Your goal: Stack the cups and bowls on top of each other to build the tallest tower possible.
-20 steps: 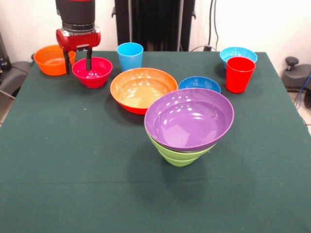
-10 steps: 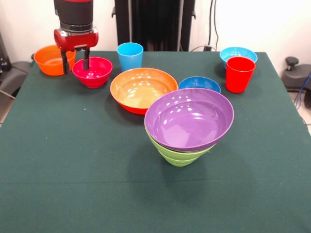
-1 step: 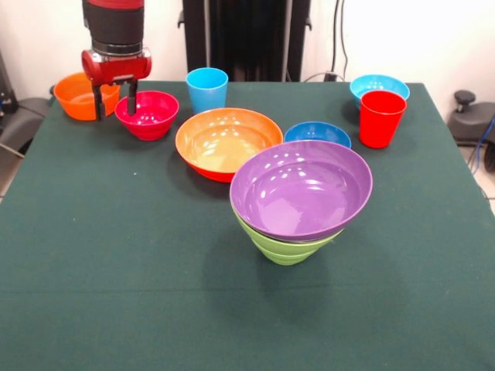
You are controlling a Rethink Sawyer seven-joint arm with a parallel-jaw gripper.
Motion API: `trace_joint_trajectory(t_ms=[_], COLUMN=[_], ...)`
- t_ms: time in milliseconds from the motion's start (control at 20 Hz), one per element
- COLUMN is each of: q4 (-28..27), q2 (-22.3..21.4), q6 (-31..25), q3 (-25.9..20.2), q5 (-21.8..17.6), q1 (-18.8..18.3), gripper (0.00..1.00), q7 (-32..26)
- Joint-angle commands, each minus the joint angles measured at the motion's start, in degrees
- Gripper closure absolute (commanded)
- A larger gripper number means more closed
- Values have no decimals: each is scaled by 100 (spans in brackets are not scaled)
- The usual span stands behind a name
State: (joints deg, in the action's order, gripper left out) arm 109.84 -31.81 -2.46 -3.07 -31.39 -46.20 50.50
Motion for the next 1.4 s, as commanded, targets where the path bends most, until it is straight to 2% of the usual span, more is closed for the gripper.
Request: trace_joint_trajectory(t_ms=[50,450,850,900,1400], q4=[-522,-433,-462,-451,-465], q2=[411,391,377,375,371], q6=[506,735,705,711,620], q3=[-128,-202,-233,-242,-291], q5=[-278,-195,-137,-136,-82], q1=[344,331,353,332,313], gripper=[0,0,0,100,100], q7=[938,990,965,972,979])
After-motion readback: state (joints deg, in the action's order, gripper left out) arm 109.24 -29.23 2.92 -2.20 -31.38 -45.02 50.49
